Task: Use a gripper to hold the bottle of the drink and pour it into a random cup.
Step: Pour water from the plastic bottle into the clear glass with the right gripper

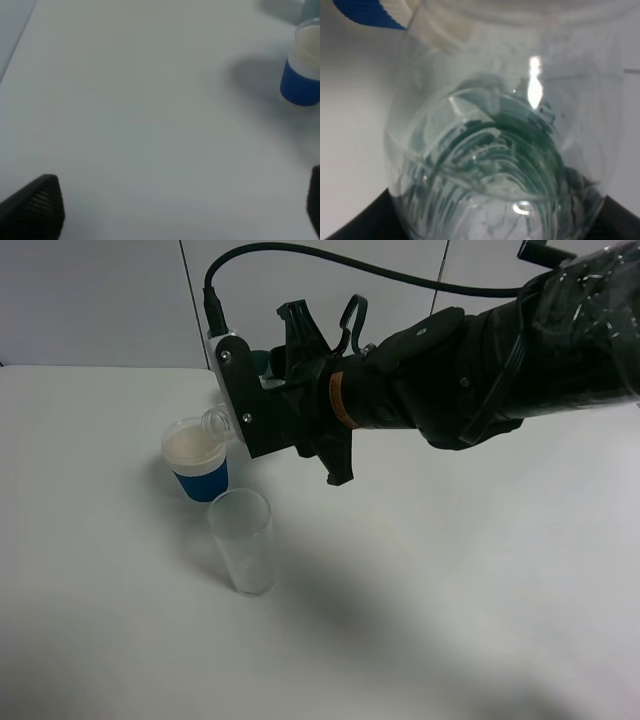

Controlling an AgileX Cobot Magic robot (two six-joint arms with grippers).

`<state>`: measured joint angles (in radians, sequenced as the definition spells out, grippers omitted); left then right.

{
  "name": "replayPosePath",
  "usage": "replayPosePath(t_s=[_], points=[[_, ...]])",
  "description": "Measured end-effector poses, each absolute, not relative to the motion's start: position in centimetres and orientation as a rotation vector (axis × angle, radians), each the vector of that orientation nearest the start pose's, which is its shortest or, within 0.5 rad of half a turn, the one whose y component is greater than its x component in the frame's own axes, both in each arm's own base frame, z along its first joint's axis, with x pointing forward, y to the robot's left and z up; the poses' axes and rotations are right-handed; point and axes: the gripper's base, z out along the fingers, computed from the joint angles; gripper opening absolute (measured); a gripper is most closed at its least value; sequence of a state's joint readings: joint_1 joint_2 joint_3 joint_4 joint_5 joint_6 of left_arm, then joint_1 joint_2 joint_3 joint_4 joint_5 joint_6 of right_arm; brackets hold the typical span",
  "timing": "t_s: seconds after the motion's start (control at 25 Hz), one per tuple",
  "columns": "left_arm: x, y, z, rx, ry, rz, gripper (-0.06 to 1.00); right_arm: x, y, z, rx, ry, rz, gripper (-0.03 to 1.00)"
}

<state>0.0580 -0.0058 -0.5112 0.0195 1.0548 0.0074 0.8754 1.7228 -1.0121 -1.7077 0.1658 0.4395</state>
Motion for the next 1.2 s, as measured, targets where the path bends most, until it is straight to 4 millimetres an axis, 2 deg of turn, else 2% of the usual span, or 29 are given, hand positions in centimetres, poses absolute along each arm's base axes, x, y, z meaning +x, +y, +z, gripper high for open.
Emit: replayPosePath(t_s=[1.2], points=[[-0.70, 0.11, 28.08, -0.052, 2.021, 0.065, 0.98, 24.87, 27.62, 21.68, -2.085, 0.784, -0.589, 0.55]])
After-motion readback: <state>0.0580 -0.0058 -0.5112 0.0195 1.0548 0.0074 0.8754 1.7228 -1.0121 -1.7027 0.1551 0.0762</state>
